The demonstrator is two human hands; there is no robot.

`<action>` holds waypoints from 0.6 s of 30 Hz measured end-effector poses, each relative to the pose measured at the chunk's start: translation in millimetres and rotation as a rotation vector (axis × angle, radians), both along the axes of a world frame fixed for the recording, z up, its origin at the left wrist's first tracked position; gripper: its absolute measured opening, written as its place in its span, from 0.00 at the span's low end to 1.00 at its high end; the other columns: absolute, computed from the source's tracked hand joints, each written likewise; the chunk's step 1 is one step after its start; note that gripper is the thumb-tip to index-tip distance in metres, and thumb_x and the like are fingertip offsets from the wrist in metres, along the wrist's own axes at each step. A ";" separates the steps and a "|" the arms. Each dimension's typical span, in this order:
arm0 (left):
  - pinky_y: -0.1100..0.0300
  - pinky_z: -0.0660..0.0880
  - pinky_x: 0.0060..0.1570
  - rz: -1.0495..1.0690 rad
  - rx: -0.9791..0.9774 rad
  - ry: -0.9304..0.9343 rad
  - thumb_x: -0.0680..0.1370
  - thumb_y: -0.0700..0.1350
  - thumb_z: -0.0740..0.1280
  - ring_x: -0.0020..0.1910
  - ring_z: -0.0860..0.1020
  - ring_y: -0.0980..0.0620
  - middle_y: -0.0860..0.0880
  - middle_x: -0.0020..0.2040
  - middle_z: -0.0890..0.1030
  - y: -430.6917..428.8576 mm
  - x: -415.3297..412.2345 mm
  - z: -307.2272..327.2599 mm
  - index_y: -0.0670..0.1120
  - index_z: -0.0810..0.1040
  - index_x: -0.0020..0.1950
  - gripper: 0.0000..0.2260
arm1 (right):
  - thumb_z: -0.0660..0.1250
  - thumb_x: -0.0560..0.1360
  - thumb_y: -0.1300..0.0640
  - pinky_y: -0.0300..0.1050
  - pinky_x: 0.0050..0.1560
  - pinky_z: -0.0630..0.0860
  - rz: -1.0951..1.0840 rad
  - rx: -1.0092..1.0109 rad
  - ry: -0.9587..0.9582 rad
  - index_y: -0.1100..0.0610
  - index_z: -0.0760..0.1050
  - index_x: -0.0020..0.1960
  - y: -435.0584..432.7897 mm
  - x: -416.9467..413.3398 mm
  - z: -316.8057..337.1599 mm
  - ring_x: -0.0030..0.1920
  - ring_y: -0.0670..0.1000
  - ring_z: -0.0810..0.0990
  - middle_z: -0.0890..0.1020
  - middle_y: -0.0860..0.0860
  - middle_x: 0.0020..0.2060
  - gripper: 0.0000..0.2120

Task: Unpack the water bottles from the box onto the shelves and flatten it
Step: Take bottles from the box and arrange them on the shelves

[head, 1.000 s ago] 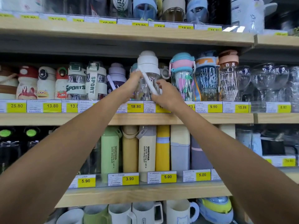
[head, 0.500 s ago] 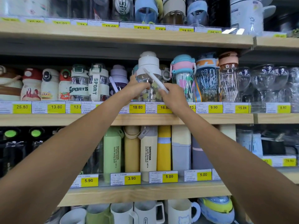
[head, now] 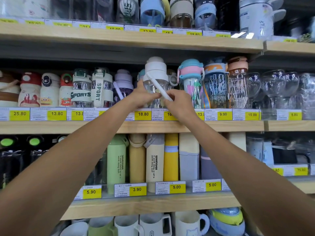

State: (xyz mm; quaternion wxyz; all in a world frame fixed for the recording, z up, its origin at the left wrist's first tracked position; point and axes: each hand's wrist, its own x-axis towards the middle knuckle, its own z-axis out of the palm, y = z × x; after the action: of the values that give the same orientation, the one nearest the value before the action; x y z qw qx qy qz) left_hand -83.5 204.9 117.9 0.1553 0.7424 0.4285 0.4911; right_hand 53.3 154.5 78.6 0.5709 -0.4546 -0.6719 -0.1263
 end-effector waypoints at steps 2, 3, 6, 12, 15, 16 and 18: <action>0.59 0.75 0.44 -0.018 -0.005 -0.054 0.73 0.52 0.70 0.47 0.79 0.52 0.48 0.57 0.77 -1.0 0.9 0.5 0.47 0.51 0.76 0.39 | 0.66 0.74 0.62 0.44 0.39 0.70 0.029 0.016 -0.017 0.58 0.81 0.53 1.1 -3.6 -1.5 0.39 0.51 0.74 0.79 0.52 0.39 0.09; 0.61 0.74 0.38 -0.013 -0.009 -0.090 0.74 0.50 0.67 0.40 0.77 0.55 0.50 0.50 0.77 -1.0 1.5 1.4 0.47 0.53 0.76 0.34 | 0.66 0.74 0.63 0.44 0.39 0.70 0.029 0.019 -0.029 0.59 0.81 0.52 2.1 -5.4 -2.1 0.40 0.52 0.75 0.79 0.52 0.40 0.09; 0.63 0.71 0.36 -0.097 -0.105 -0.290 0.77 0.47 0.56 0.32 0.74 0.55 0.50 0.42 0.73 -4.1 1.9 4.1 0.49 0.68 0.61 0.12 | 0.67 0.74 0.63 0.48 0.45 0.73 0.026 0.033 -0.039 0.61 0.80 0.51 4.5 -10.2 -3.0 0.43 0.54 0.77 0.81 0.56 0.42 0.07; 0.63 0.67 0.29 -0.034 -0.012 -0.100 0.76 0.60 0.62 0.35 0.74 0.55 0.44 0.58 0.78 -1.6 3.4 3.7 0.44 0.57 0.74 0.33 | 0.65 0.75 0.63 0.46 0.44 0.72 0.026 0.106 -0.088 0.61 0.80 0.50 7.0 -19.5 1.6 0.39 0.50 0.75 0.78 0.50 0.37 0.06; 0.64 0.67 0.29 0.001 -0.004 -0.123 0.75 0.57 0.63 0.41 0.77 0.52 0.45 0.59 0.77 -2.0 4.0 3.8 0.45 0.57 0.75 0.33 | 0.64 0.76 0.62 0.48 0.45 0.75 0.042 0.095 -0.078 0.61 0.80 0.51 7.1 -17.8 0.6 0.39 0.51 0.76 0.79 0.51 0.37 0.07; 0.64 0.66 0.29 -0.003 -0.004 -0.126 0.75 0.57 0.63 0.40 0.76 0.52 0.45 0.60 0.77 -2.0 4.2 3.7 0.45 0.58 0.74 0.33 | 0.64 0.76 0.62 0.50 0.46 0.75 0.041 0.090 -0.080 0.61 0.80 0.51 6.6 -16.6 -0.7 0.40 0.52 0.77 0.80 0.52 0.38 0.07; 0.63 0.67 0.30 -0.007 -0.012 -0.127 0.75 0.57 0.63 0.36 0.73 0.55 0.45 0.60 0.76 -2.2 4.7 3.0 0.44 0.58 0.74 0.32 | 0.65 0.75 0.63 0.52 0.47 0.76 0.037 0.088 -0.085 0.60 0.80 0.50 5.4 -14.4 -2.9 0.41 0.53 0.77 0.81 0.53 0.40 0.07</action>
State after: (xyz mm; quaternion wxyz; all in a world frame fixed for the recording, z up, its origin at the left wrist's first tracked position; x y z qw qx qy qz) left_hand -78.8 202.6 120.8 0.1884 0.7102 0.4182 0.5341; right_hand 38.9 159.9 75.7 0.5638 -0.4106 -0.6975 -0.1643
